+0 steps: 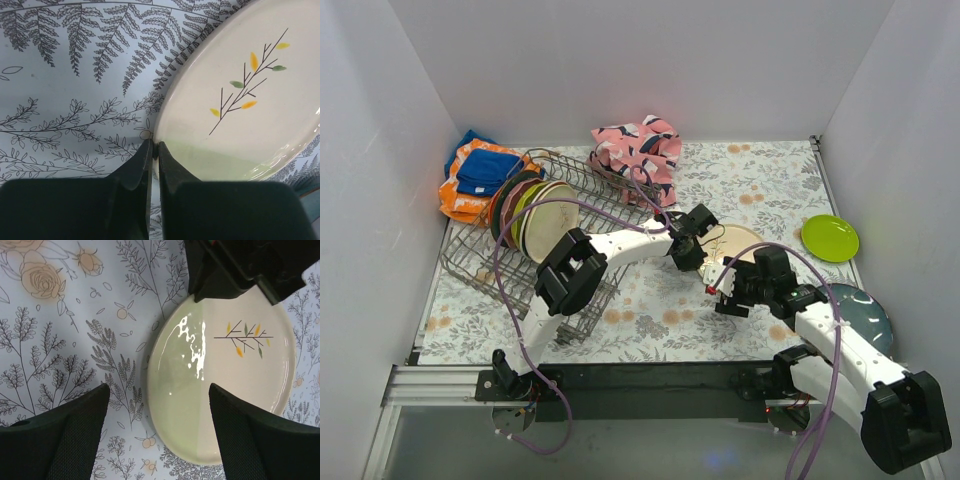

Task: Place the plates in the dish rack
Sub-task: Grab a plate with the left arm

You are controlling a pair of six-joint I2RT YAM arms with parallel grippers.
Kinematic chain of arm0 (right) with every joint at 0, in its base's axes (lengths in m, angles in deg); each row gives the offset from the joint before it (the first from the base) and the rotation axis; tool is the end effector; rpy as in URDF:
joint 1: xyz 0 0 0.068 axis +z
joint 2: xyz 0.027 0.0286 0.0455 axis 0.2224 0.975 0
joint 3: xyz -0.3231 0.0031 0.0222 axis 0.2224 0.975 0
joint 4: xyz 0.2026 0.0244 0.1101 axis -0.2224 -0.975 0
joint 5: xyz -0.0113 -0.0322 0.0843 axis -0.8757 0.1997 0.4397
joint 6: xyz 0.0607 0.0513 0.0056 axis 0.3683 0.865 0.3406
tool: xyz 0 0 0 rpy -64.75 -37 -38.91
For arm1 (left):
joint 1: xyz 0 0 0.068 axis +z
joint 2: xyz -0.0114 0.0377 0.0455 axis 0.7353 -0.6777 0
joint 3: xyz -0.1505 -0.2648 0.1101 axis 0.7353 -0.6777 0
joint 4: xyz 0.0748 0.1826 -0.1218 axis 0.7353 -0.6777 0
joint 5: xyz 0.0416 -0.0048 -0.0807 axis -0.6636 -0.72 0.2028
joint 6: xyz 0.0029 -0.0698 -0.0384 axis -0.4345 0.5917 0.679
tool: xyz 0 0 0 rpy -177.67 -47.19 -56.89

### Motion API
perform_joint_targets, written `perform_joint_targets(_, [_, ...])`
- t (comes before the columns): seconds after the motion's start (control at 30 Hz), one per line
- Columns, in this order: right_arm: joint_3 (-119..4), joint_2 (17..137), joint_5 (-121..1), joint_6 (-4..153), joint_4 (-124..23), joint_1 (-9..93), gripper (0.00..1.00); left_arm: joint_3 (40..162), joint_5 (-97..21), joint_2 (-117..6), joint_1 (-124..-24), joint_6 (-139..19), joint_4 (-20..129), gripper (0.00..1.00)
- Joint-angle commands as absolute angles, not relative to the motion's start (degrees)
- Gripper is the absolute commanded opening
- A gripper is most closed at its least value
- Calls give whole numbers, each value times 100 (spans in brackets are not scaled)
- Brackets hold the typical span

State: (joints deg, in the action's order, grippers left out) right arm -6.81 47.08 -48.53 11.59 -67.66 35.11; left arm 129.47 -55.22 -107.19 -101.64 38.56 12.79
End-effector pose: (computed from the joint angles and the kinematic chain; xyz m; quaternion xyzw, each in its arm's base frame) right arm 0.1200 0.0735 0.2232 -0.6238 0.6625 0.0347 0.4131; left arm 0.2927 -0.3886 0.1917 -0.4729 0.8541 -0.1897 0.1041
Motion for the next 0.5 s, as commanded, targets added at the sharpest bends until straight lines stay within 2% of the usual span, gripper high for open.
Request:
perform_joint_targets(0.0, [-299, 4624, -4829, 678, -6250, 3544, 84, 12980, -5357, -10058, -10235, 3806, 1369, 0])
perform_joint_targets(0.27, [-8, 5002, -5110, 677, -5538, 3658, 82, 12936, -5322, -9865, -10236, 3868, 1439, 0])
perform_joint_targets(0.47, [185, 5283, -5540, 748, -5036, 3851, 74, 12953, -5278, -9786, -10235, 3885, 1448, 0])
